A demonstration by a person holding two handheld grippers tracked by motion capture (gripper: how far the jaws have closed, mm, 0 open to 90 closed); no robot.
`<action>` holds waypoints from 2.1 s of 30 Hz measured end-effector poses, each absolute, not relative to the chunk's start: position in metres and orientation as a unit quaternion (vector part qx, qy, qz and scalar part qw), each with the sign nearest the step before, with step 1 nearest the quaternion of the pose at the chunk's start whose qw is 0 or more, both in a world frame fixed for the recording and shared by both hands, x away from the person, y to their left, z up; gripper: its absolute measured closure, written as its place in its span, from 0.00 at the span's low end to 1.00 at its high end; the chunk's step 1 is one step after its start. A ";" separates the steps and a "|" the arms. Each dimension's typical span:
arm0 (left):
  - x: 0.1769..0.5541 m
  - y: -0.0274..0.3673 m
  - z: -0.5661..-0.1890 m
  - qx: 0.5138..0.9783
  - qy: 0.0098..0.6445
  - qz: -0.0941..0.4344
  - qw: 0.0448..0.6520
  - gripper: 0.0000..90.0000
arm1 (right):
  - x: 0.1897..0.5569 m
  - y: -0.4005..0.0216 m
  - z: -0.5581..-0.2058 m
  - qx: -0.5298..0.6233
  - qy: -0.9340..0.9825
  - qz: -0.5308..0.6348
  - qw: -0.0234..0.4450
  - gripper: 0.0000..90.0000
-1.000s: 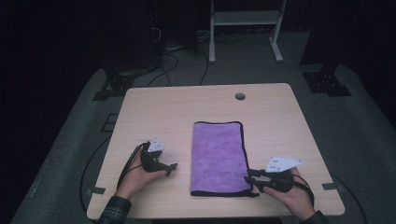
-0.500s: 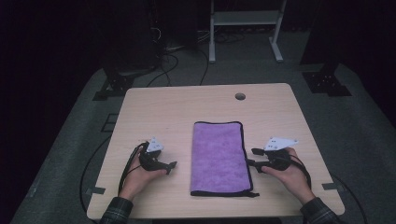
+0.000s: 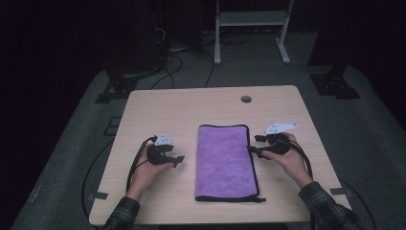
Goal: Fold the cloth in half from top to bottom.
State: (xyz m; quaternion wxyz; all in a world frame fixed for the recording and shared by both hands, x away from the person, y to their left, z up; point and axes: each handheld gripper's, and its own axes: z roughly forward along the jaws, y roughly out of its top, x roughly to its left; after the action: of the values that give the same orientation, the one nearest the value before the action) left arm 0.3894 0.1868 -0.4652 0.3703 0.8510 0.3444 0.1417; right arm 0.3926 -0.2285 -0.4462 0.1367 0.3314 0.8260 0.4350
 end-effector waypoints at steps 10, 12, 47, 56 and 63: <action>0.432 0.160 -0.447 0.847 0.335 0.128 0.392 0.44 | 0.437 -0.223 -0.444 0.337 0.827 0.423 0.152 0.42; 0.442 0.153 -0.446 0.846 0.339 0.119 0.395 0.44 | 0.446 -0.222 -0.446 0.342 0.828 0.419 0.150 0.42; 0.493 0.113 -0.468 0.854 0.356 0.068 0.373 0.93 | 0.482 -0.205 -0.479 0.359 0.836 0.401 0.103 0.87; 0.496 0.120 -0.451 0.842 0.362 0.080 0.391 0.94 | 0.488 -0.204 -0.466 0.374 0.823 0.412 0.115 0.89; 0.503 0.123 -0.408 0.830 0.350 0.123 0.417 0.94 | 0.497 -0.203 -0.433 0.371 0.807 0.436 0.146 0.89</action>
State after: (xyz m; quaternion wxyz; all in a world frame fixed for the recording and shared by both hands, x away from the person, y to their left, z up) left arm 0.5027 0.1226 -0.4078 0.4168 0.8298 0.3502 0.1230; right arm 0.4975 -0.2028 -0.4326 0.1462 0.3711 0.8070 0.4355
